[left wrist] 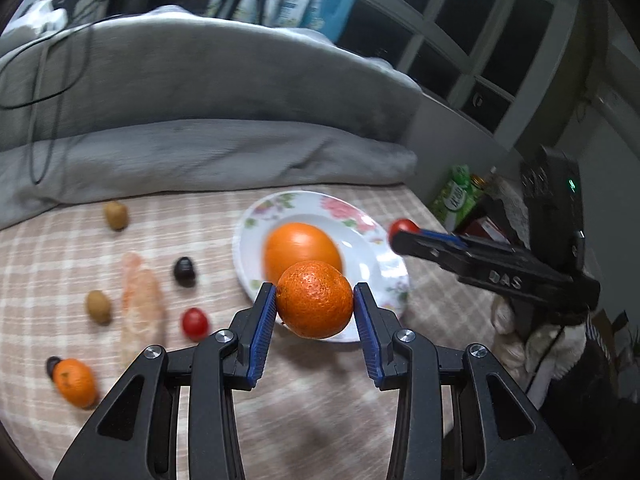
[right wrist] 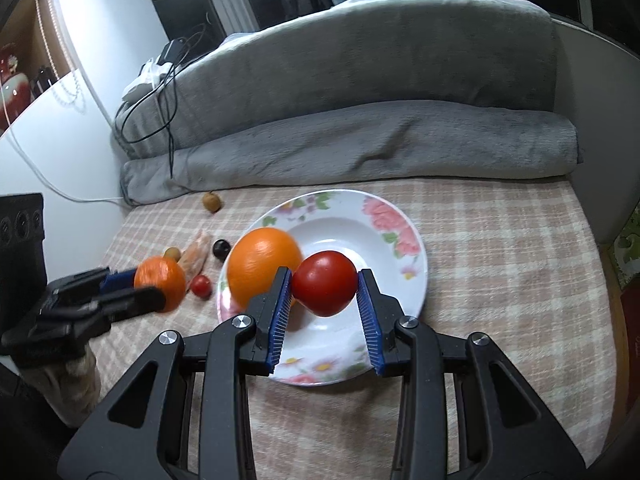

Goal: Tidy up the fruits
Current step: 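Lift the mandarin and tomato and carry both toward the plate, then open the left tool over the plate while the right tool releases the tomato there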

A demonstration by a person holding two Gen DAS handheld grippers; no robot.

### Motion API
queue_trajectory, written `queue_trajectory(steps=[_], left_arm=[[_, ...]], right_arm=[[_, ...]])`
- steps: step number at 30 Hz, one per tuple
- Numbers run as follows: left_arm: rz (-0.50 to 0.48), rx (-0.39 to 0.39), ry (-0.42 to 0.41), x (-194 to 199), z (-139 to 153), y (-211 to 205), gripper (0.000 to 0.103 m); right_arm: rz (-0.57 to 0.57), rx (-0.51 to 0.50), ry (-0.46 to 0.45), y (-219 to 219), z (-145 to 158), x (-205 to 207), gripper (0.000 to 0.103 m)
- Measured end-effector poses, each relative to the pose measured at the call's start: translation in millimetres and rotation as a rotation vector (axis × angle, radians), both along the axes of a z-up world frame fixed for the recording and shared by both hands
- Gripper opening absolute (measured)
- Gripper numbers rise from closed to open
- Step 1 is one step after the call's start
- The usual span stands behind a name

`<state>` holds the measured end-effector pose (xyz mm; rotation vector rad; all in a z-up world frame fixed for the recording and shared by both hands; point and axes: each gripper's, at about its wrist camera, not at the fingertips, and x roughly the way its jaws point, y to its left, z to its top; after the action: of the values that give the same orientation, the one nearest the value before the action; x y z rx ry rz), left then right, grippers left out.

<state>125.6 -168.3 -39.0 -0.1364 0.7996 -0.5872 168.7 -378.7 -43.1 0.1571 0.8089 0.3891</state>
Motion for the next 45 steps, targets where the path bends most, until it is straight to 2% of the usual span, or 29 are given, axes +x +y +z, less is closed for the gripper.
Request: queue_trajectory(steps=[14, 31, 32, 33, 35, 36, 40, 42, 45], left_arm=[[-0.095, 0.037, 0.004, 2.8, -8.0, -56.1, 0.038], [-0.11, 0.078, -0.01, 11.4, -13.4, -80.2, 0.039], [-0.109, 0.082, -0.012, 11.5, -13.7, -81.0, 0.039], [-0.111, 0.085, -0.012, 12.4, -14.5, -82.1, 0.039], [-0.112, 0.086, -0.015, 11.6, -14.7, -82.2, 0.044], [-0.113, 0.086, -0.018, 11.5, -14.7, -83.0, 0.05], [-0.108, 0.084, -0.03, 11.7, -12.4, -82.5, 0.055], [-0.106, 0.082, -0.032, 11.1, -11.6, -81.4, 0.065], [-0.101, 0.083, -0.035, 9.7, -10.3, -79.2, 0.069]], right_arm=[[0.0, 0.013, 0.031, -12.4, -7.1, 34.1, 0.035], [0.018, 0.047, 0.062, -7.9, -11.3, 56.1, 0.036], [0.018, 0.052, 0.063, -7.8, -11.0, 56.6, 0.046], [0.016, 0.058, 0.06, -8.3, -10.2, 56.7, 0.062], [0.003, 0.063, 0.049, -9.0, -7.6, 56.4, 0.075], [0.003, 0.068, 0.045, -9.5, -6.1, 56.3, 0.075], [-0.007, 0.073, 0.034, -10.5, -0.8, 55.0, 0.075], [-0.014, 0.075, 0.028, -11.2, 1.6, 53.6, 0.082], [-0.021, 0.08, 0.014, -11.6, 4.5, 51.4, 0.087]])
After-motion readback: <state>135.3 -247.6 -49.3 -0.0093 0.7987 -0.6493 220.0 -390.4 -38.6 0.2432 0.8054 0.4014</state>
